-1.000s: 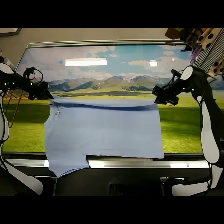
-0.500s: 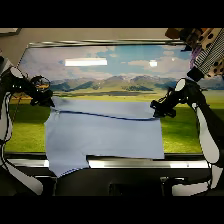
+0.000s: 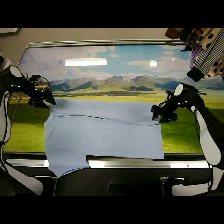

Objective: Fold the clothes and pants, and hang the long-sleeved shirts on hangers.

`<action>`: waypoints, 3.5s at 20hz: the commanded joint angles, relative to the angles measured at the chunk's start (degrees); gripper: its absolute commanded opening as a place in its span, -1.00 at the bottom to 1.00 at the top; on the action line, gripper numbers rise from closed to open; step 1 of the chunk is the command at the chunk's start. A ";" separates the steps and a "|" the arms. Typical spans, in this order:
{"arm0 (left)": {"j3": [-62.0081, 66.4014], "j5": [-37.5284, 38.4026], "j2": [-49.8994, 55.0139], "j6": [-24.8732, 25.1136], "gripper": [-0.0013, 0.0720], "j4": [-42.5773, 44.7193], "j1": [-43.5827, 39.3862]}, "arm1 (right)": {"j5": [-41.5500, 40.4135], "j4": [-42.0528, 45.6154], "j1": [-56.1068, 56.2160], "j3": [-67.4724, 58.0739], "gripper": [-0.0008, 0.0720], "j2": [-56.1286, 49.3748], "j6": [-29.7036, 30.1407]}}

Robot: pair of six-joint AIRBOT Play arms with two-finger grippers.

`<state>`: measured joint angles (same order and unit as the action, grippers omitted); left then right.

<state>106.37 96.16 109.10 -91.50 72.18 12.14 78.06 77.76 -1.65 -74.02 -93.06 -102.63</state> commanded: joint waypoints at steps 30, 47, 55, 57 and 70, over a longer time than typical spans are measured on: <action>-80.43 -8.76 -50.71 -0.42 0.49 -0.83 28.11 | -7.13 -9.27 -12.83 24.04 0.18 28.52 15.02; -85.00 -10.49 -50.56 2.05 -0.61 -6.84 28.11 | -8.13 -9.70 -12.83 24.04 0.15 28.55 14.99; -84.78 -10.51 -50.60 3.28 -0.92 -7.89 28.13 | -2.86 -10.14 -15.47 19.74 0.15 27.91 8.85; -84.13 -10.51 -50.60 3.54 -0.92 -7.93 28.13 | 0.20 -10.21 -20.33 18.43 0.15 26.14 9.11; -78.12 -10.75 -50.58 3.50 -0.92 -9.44 28.13 | -1.53 -11.78 -24.57 36.96 0.50 19.37 21.49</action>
<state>27.59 85.52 58.57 -88.05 62.96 40.25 77.69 67.35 -26.11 -39.53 -73.41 -82.56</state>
